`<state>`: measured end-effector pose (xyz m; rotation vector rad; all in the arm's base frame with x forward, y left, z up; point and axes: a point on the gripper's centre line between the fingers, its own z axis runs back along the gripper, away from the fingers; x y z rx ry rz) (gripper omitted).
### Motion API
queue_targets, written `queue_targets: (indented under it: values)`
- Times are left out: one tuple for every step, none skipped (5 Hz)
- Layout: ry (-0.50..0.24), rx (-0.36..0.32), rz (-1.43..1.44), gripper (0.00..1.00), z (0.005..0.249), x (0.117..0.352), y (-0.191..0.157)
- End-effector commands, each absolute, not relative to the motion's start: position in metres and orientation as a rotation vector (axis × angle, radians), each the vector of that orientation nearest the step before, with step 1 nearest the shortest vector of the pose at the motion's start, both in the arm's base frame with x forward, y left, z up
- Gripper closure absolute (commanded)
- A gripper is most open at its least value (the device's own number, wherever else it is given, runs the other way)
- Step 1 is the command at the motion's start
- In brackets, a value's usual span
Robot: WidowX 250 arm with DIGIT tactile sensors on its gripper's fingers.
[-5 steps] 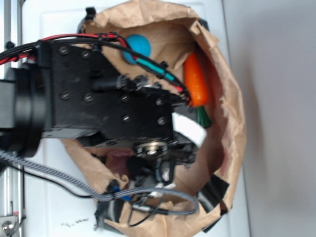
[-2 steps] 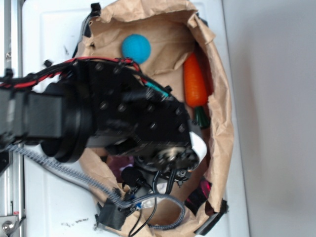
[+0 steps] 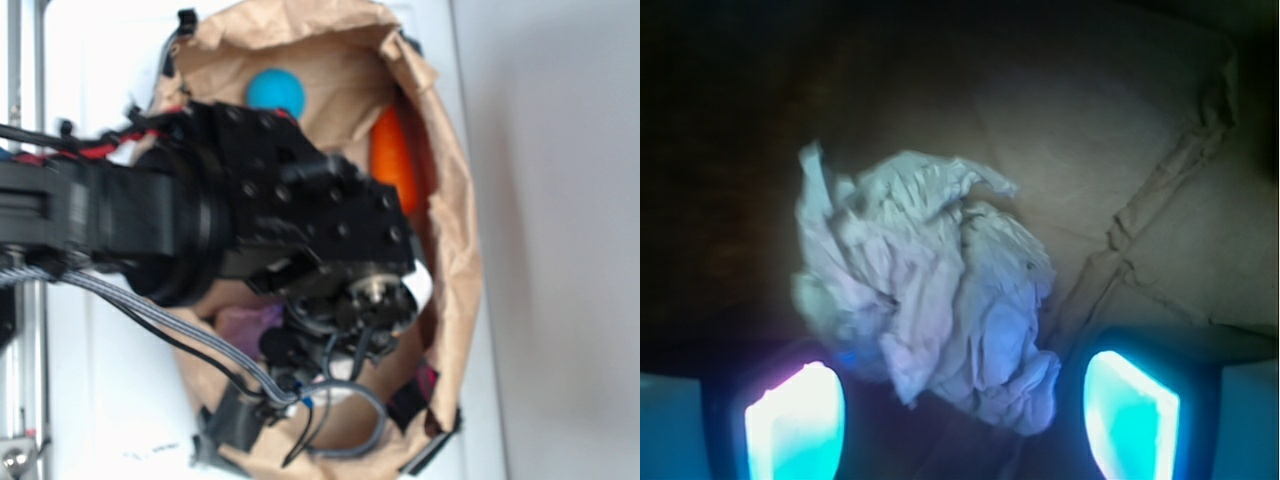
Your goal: Grab the white paper.
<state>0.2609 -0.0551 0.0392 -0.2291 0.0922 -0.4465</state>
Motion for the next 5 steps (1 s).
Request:
queue_targets:
  values:
    - [0.080,-0.160,-0.494,0.00,0.007,0.262,-0.079]
    - [0.053,-0.180,-0.456,1.00,0.012,0.271,-0.077]
    - [0.008,-0.233,-0.415,1.00,0.042,0.282,-0.065]
    - [-0.097,-0.266,-0.295,1.00,0.089,0.290,-0.043]
    - [-0.144,-0.290,-0.214,1.00,0.129,0.289,-0.026]
